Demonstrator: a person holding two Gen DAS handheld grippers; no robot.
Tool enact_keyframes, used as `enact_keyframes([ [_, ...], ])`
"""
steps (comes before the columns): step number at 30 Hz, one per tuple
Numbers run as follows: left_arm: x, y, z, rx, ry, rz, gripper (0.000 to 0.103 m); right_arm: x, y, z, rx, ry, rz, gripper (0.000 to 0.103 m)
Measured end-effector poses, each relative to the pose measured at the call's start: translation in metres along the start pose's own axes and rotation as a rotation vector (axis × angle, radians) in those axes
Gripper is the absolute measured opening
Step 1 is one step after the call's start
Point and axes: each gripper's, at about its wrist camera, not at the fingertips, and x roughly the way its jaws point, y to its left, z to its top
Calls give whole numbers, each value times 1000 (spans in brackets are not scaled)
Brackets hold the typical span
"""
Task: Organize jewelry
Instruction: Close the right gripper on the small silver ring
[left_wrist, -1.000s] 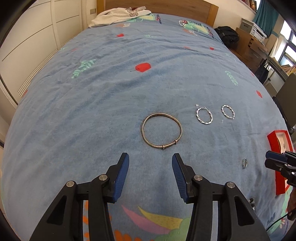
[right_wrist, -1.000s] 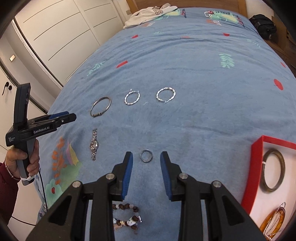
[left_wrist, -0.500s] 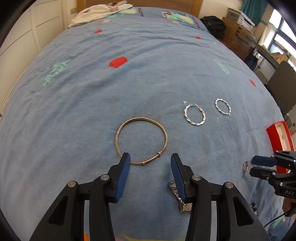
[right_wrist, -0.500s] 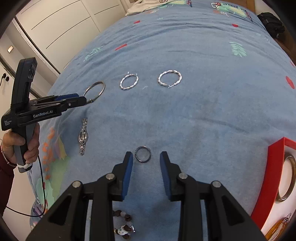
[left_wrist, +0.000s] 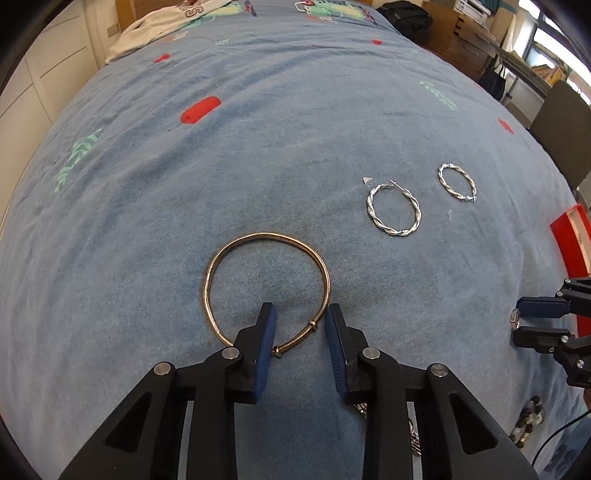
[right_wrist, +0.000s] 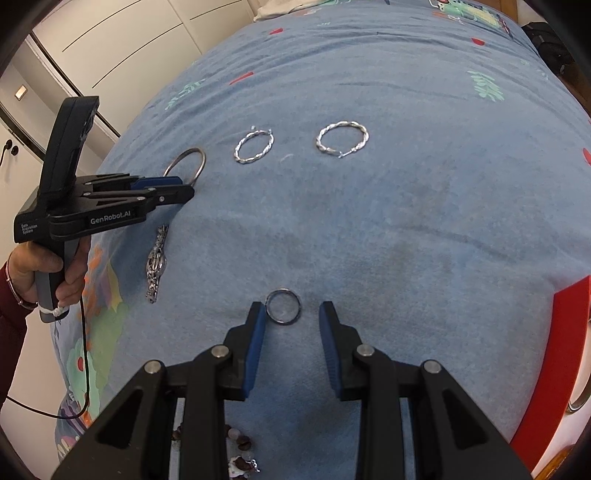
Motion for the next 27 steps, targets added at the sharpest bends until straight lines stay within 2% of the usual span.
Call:
enact_keyframes([
  [3, 3, -4, 4, 12, 9, 10, 25, 4, 0, 1, -3, 2, -1, 29],
  [8, 5, -17, 9, 42, 14, 20, 7, 10, 3, 4, -12, 10, -13, 20],
  [9, 5, -19, 9, 42, 13, 23, 6, 11, 3, 5, -14, 12, -14, 19],
  [19, -10, -14, 13, -39, -55, 33, 6, -3, 1, 0, -14, -40, 3, 19],
  [27, -49, -21, 13, -60, -119, 26, 6, -38, 3, -6, -2, -95, 11, 19],
])
